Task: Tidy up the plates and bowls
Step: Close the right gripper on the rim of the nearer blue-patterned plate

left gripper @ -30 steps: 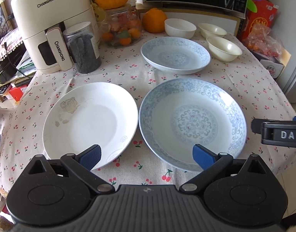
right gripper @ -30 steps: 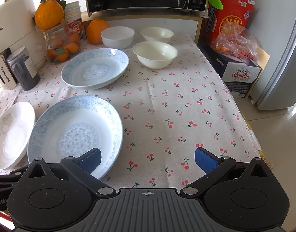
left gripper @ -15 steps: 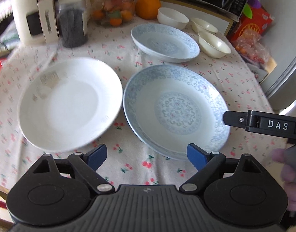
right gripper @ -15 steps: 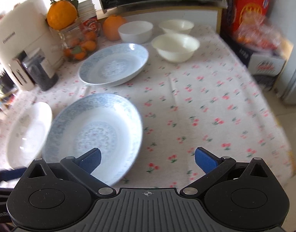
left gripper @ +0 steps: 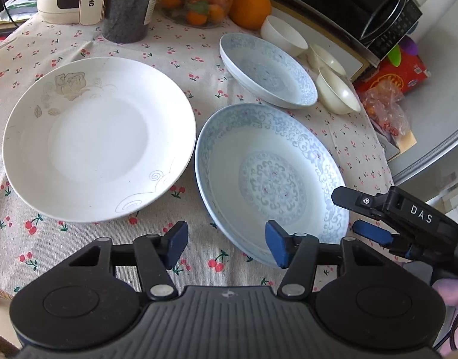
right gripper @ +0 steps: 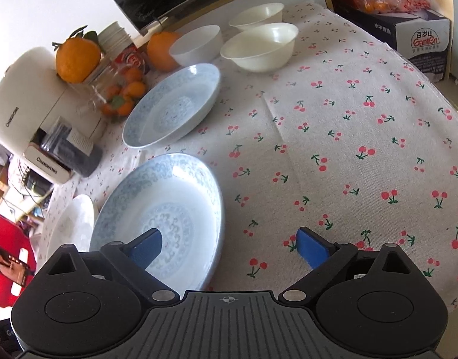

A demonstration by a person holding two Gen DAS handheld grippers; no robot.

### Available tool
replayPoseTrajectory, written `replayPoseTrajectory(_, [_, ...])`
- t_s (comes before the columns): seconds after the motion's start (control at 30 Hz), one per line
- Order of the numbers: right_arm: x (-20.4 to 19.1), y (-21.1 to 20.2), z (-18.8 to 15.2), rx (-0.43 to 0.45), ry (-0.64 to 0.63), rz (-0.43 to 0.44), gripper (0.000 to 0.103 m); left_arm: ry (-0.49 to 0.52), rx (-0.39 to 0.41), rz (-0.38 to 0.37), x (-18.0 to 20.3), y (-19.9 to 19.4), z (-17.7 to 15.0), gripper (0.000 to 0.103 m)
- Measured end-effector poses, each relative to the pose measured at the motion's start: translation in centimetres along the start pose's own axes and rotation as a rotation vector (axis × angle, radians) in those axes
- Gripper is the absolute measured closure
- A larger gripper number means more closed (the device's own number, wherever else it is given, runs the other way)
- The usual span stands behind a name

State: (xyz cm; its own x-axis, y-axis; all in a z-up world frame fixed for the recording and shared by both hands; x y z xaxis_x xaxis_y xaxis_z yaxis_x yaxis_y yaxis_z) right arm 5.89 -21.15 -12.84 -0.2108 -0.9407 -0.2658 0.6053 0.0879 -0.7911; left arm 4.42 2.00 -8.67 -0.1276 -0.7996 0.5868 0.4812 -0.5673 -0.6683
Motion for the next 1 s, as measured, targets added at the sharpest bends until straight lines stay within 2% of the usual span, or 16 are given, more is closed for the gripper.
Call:
replayPoseTrajectory(0.3, [-0.19, 0.19, -0.03, 0.028, -0.005, 0.020, 0.013, -0.012, 0.003, -0.008, -0.42, 0.13, 0.09, 0.061])
replayPoseTrajectory(0.47, [-0.20, 0.32, 0.06, 0.042, -0.003, 0.030, 0.022, -0.014, 0.012, -0.013, -0.54, 0.29, 0.24, 0.066])
replayPoseTrajectory(0.57, [-0.19, 0.44, 0.09, 0.049, -0.003, 0.034, 0.034, -0.009, 0.014, -0.013, -0.61, 0.42, 0.25, 0.073])
replayPoseTrajectory(0.63, [-0.16, 0.60, 0.10, 0.052, -0.002, 0.032, 0.055, 0.000, 0.023, -0.009, -0.60, 0.47, 0.28, 0.078])
replayPoseTrajectory(0.67, [-0.15, 0.74, 0.09, 0.052, -0.003, 0.028, 0.061, 0.005, 0.028, -0.006, -0.60, 0.48, 0.31, 0.082])
replayPoseTrajectory(0.7, [-0.10, 0.85, 0.08, 0.054, -0.002, 0.025, 0.073, 0.013, 0.032, -0.003, -0.53, 0.50, 0.36, 0.085])
replayPoseTrajectory(0.73, [-0.04, 0.98, 0.05, 0.051, 0.001, 0.022, 0.089, 0.023, 0.031, 0.006, -0.44, 0.57, 0.38, 0.086])
replayPoseTrajectory(0.8, [-0.16, 0.89, -0.03, 0.055, 0.013, 0.052, 0.098, 0.044, 0.037, 0.019, -0.30, 0.55, 0.31, 0.087])
replayPoseTrajectory(0.9, [-0.78, 0.44, -0.07, 0.088, -0.031, 0.030, 0.096, 0.075, 0.042, 0.035, -0.04, 0.53, 0.18, 0.087])
replayPoseTrajectory(1.0, [-0.46, 0.42, -0.03, 0.094, -0.018, 0.032, 0.096, 0.089, 0.046, 0.039, 0.26, 0.59, 0.22, 0.087])
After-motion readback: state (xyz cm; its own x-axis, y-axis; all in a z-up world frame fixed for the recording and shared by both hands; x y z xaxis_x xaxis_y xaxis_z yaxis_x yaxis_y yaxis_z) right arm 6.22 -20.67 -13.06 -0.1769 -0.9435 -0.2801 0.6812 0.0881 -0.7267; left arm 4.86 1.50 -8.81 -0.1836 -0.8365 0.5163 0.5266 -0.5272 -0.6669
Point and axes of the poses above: each gripper's, at about its wrist camera, not at the fingertips, and y roughly the way its jaws point, x to its right, z to its top, the point moved 5 cm from there along y, roughly the way its jaws point, and after that the axes turned 15 degrees about -z, right-handed, at the moved point
